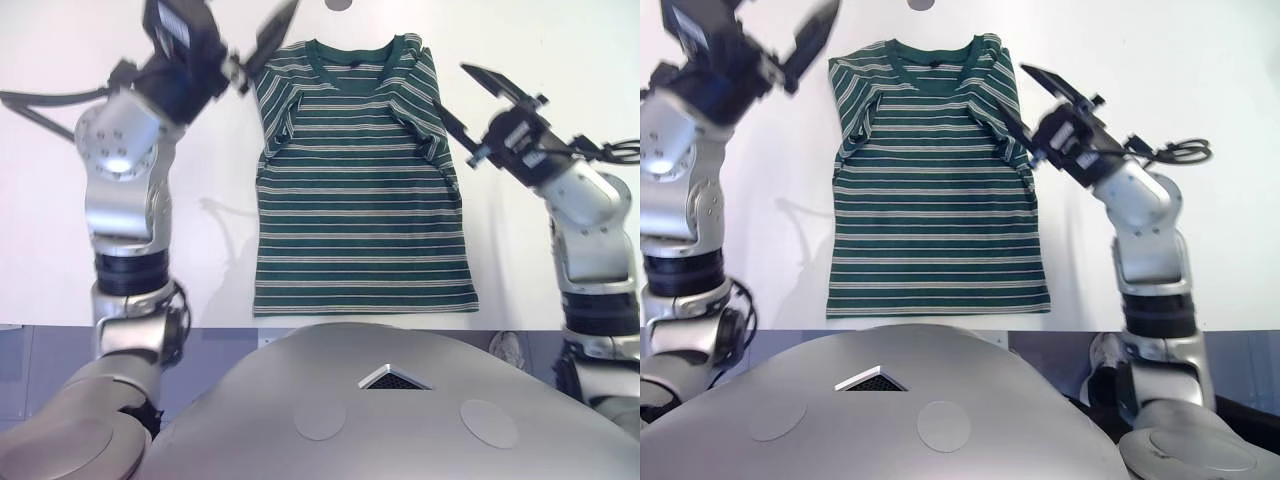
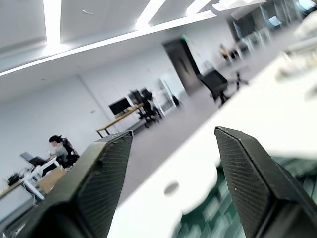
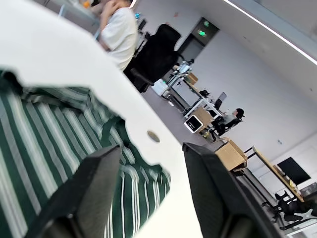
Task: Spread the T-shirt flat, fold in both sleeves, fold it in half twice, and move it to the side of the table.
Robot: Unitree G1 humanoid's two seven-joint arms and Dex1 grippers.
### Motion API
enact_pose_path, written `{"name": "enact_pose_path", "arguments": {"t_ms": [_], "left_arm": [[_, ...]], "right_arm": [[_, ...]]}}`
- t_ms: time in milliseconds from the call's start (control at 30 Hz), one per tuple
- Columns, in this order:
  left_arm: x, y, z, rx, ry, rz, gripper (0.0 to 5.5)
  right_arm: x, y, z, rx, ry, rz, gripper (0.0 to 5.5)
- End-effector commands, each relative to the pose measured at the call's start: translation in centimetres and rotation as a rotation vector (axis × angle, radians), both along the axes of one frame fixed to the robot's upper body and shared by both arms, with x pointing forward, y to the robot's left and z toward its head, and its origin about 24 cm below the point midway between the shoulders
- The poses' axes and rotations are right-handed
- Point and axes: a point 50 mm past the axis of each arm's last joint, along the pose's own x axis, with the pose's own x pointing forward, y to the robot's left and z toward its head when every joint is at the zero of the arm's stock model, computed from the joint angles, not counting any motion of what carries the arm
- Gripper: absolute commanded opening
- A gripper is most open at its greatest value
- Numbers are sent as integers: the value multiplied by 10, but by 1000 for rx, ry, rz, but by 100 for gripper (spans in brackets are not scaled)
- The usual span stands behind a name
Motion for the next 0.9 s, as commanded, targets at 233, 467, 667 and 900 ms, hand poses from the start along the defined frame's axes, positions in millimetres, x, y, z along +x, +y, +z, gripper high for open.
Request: {"name": "enact_pose_path", "arguments": {"t_ms": [233,467,667,900], "left_arm": [[-193,83,-95,629,83,-463,378],[-205,99,-108,716,61,-497,378],[-173,90,-87,667,-128,-435,378],[-185,96,-105,772,-27,-512,378]], "right_arm": [[-169,-125,-28,-548,250,451,296],[-179,-109,-31,-507,199,535,296],[-163,-90,-20,-419,28,523,296],[-161,-89,-22,-451,22,516,296]]}}
